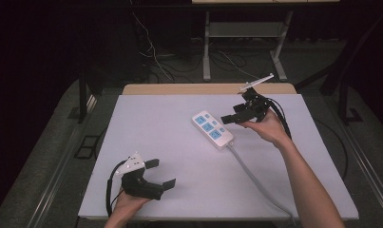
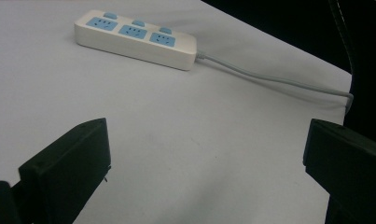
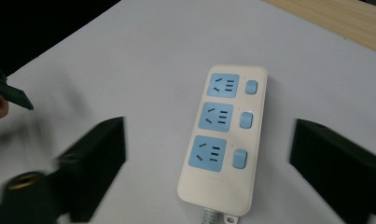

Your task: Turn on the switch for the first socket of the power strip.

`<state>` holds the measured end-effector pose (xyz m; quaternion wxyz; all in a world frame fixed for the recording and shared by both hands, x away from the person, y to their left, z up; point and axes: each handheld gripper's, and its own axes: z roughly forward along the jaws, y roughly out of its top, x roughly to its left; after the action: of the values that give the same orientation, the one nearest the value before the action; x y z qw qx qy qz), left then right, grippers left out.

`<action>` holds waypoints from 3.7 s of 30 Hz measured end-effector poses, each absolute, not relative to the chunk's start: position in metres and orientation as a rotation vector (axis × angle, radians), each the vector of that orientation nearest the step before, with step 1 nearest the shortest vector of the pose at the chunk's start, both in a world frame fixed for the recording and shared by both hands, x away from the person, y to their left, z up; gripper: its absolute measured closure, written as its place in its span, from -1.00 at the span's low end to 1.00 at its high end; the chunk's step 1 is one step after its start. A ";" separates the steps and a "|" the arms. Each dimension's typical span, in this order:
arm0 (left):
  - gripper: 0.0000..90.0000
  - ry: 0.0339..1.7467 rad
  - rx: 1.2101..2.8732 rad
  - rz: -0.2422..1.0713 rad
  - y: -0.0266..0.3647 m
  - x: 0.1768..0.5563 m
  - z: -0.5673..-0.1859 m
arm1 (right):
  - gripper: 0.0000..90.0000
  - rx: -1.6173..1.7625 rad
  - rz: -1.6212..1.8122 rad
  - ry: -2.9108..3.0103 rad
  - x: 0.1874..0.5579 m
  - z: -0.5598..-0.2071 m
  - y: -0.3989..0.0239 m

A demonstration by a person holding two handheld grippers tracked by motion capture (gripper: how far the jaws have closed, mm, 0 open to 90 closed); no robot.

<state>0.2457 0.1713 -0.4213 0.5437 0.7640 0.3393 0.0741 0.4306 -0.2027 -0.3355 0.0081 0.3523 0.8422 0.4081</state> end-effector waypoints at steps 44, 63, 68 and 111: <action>-1.00 0.807 1.806 0.180 0.175 0.247 -0.421 | 0.98 1.072 1.234 2.729 0.467 -0.386 -0.197; -1.00 0.810 1.806 0.180 0.176 0.249 -0.421 | 0.98 1.083 1.191 2.787 0.472 -0.407 -0.186; -1.00 0.811 1.806 0.183 0.177 0.249 -0.421 | 0.98 1.076 1.141 2.812 0.473 -0.411 -0.185; -1.00 0.805 1.815 0.180 0.173 0.247 -0.421 | 1.00 1.060 1.126 2.805 0.465 -0.421 -0.189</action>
<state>0.2470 0.1733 -0.4211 0.5431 0.7645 0.3389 0.0759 0.4645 -0.1889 -0.4210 -0.0306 0.3307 0.8753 0.3514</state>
